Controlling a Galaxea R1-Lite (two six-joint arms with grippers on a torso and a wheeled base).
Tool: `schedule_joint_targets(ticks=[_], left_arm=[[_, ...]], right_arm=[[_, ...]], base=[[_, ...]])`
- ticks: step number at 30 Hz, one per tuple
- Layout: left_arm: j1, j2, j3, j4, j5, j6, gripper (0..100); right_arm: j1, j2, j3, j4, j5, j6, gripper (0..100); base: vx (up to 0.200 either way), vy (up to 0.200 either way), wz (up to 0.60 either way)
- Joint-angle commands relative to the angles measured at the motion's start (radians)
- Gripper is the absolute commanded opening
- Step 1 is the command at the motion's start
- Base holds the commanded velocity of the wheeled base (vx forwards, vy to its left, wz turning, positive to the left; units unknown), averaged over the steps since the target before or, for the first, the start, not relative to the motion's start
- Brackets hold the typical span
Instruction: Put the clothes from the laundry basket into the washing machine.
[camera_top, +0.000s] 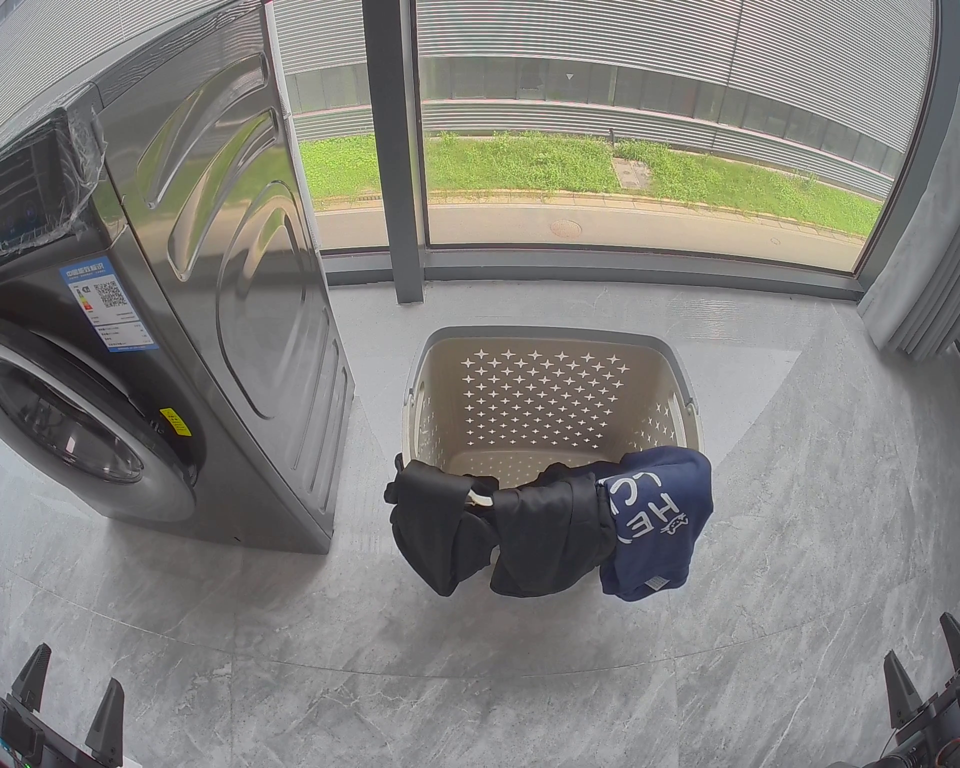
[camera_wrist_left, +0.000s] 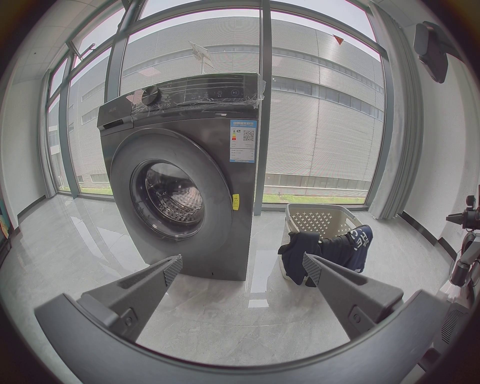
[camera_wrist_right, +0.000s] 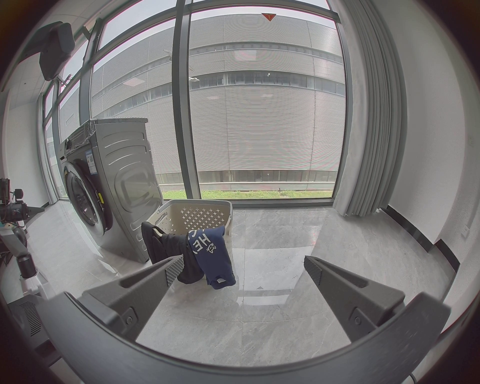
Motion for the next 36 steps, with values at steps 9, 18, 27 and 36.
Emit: schedule_joint_targets(ticks=[9,18,27,36], left_arm=[[0.0,-0.012,0.018,-0.001,0.0,-0.001,100],[0.0,-0.012,0.018,-0.001,0.0,-0.001,100],[0.0,-0.012,0.018,0.001,0.0,-0.001,100],[0.0,-0.012,0.018,-0.001,0.0,-0.001,100]], right_arm=[[0.001,-0.018,0.018,0.0,0.001,0.0,100],[0.001,-0.018,0.018,0.0,0.0,0.0,100],[0.001,-0.018,0.018,0.0,0.0,0.0,100],[0.001,-0.018,0.018,0.0,0.0,0.0,100]], base=[[0.0,-0.156,0.0],[0.0,-0.111,0.0],[0.022,0.0,0.0],[0.2,0.0,0.0]])
